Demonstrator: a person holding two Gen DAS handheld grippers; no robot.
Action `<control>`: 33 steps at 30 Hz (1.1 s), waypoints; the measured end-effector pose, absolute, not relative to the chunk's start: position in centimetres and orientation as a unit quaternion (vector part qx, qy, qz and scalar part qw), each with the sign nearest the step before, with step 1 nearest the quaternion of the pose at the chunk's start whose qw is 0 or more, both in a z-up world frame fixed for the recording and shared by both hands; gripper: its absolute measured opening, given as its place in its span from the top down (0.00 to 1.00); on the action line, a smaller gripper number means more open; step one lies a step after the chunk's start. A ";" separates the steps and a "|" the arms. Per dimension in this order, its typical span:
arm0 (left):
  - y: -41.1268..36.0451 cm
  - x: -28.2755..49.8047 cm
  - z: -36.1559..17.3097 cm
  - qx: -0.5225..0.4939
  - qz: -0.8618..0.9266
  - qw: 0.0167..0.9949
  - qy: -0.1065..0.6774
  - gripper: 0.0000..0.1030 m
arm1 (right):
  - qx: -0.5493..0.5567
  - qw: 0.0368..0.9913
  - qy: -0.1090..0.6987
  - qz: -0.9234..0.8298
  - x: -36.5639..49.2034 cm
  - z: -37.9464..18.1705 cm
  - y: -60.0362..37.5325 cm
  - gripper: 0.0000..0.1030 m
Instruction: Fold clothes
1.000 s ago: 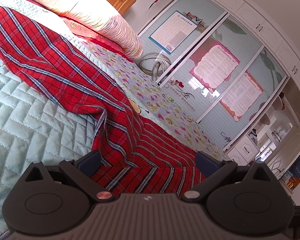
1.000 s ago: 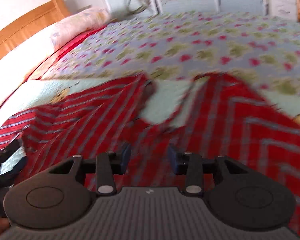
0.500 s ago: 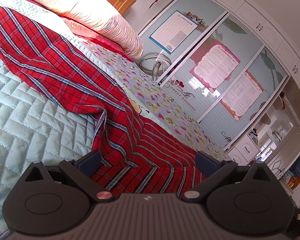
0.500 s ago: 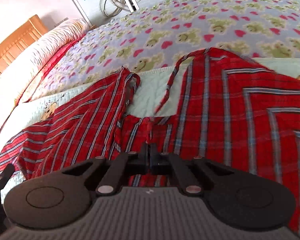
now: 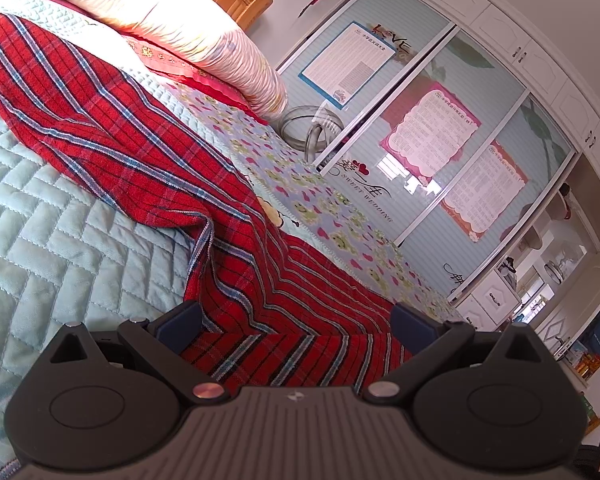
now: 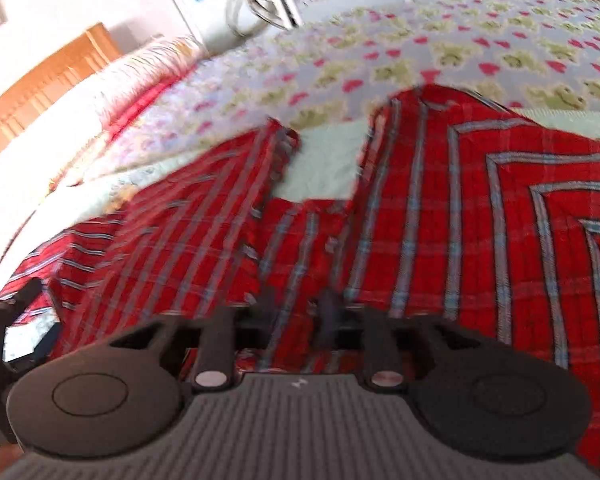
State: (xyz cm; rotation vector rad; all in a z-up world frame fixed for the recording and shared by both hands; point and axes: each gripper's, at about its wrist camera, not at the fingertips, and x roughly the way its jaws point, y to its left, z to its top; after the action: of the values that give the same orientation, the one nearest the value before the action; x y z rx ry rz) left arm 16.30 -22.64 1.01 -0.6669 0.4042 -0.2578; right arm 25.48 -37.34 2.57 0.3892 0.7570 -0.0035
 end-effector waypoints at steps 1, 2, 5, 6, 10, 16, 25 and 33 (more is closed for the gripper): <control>-22.6 16.3 1.0 -0.325 -0.125 0.917 0.197 0.00 | 0.182 0.913 0.364 -0.001 25.3 2.9 -37.1 0.63; -22.6 16.3 1.0 -0.325 -0.126 0.916 0.197 0.00 | 0.176 0.916 0.361 -0.001 25.1 3.2 -36.9 0.63; -22.6 16.4 1.0 -0.326 -0.126 0.916 0.196 0.00 | 0.156 0.924 0.348 -0.002 24.6 4.2 -36.3 0.63; -22.5 16.4 1.0 -0.327 -0.126 0.916 0.196 0.00 | 0.147 0.930 0.338 -0.008 24.6 4.7 -36.4 0.63; -22.5 16.4 1.0 -0.328 -0.127 0.915 0.196 0.00 | 0.072 0.944 0.317 -0.057 27.4 5.9 -37.5 0.63; -22.5 16.4 0.9 -0.328 -0.126 0.916 0.195 0.00 | 0.206 0.921 0.308 -0.118 34.8 5.7 -44.1 0.72; -22.5 16.5 0.7 -0.329 -0.127 0.915 0.194 0.00 | 0.310 0.892 0.300 -0.132 38.5 1.5 -49.6 0.70; -22.9 16.6 0.9 -0.320 -0.120 0.919 0.195 0.00 | 0.278 0.914 0.272 -0.117 21.0 7.4 -46.4 0.53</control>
State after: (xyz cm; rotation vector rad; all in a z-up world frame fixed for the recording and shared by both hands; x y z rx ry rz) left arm 16.58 -22.87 0.86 -0.6584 0.3999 -0.2458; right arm 20.97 -46.38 7.44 0.5726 0.5595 -0.2413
